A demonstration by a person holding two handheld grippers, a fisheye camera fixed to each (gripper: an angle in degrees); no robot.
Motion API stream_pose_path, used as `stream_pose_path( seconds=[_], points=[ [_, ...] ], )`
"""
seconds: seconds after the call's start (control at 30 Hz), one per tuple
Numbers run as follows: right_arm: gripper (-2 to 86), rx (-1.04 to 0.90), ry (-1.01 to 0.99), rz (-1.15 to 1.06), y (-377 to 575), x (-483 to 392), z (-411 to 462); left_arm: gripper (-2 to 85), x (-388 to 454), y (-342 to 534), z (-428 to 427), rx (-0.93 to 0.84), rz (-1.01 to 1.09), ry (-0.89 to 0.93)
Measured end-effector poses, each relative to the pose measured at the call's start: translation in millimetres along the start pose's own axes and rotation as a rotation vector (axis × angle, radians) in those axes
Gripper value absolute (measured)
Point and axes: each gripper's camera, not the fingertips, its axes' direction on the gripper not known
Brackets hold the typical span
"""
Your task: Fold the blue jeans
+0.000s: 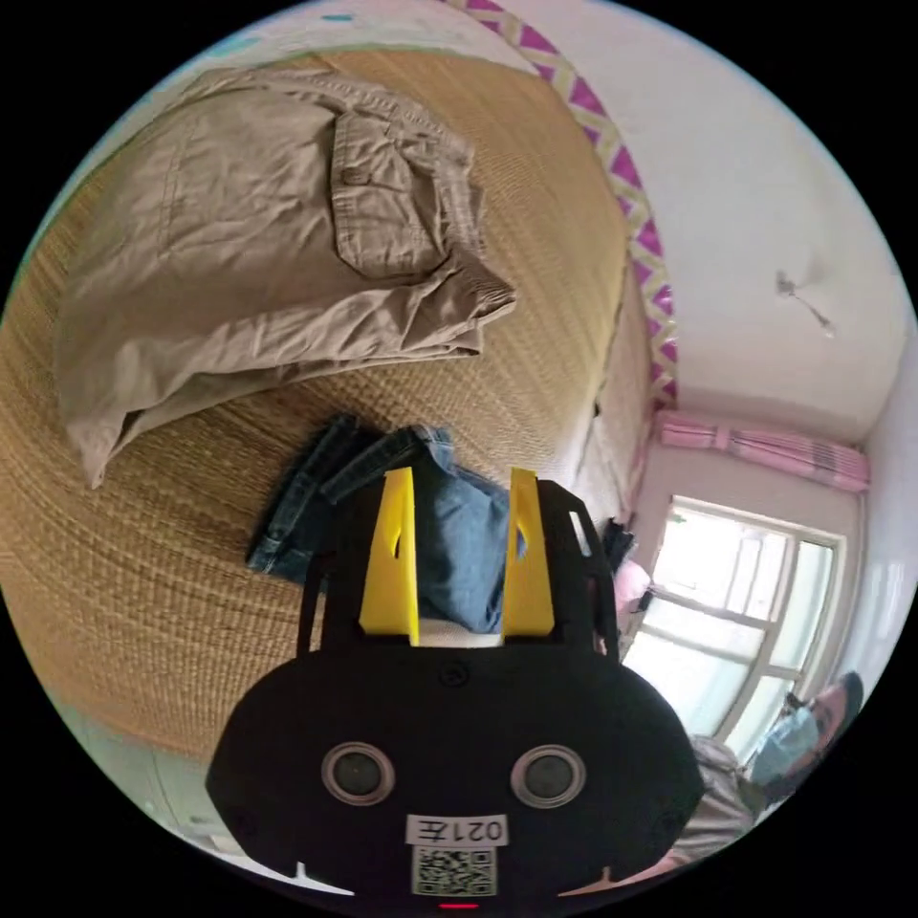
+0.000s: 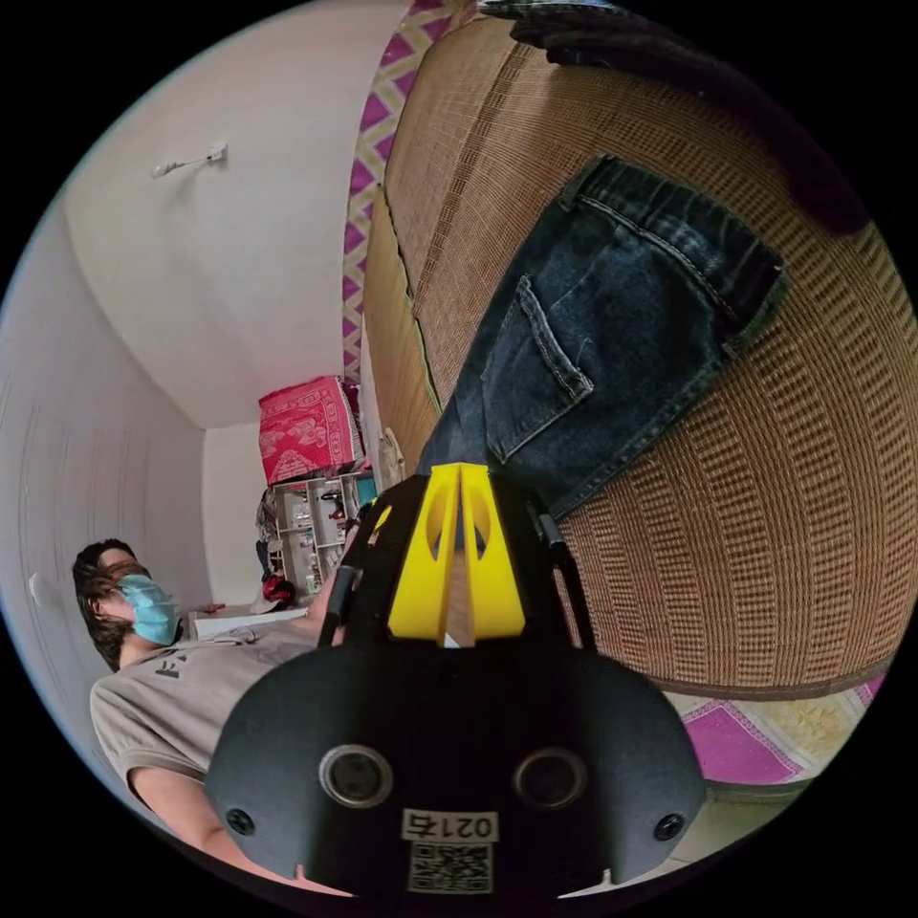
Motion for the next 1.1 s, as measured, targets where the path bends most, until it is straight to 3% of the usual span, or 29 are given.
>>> stream_pose_path(
  seconds=[0.07, 0.23, 0.4, 0.57, 1.1],
  points=[
    [-0.5, 0.012, -0.017, 0.022, 4, 3, 0, 10.4, 3, -11, 12, -0.025, -0.045, -0.122],
    [-0.6, 0.054, -0.068, 0.088, 15, 14, 1, 1.3, 15, -4, 10, 0.007, -0.066, -0.213],
    [-0.6, 0.067, -0.11, 0.085, 21, 10, 0, -0.6, 35, 61, -47, 0.106, -0.005, -0.086],
    [-0.6, 0.039, -0.128, 0.07, 20, 9, 5, -0.9, 24, 182, -112, 0.218, -0.097, 0.089],
    [-0.7, 0.033, -0.183, 0.036, 11, -19, 11, -1.0, -57, 298, -101, 0.394, -0.489, 0.091]
  ],
)
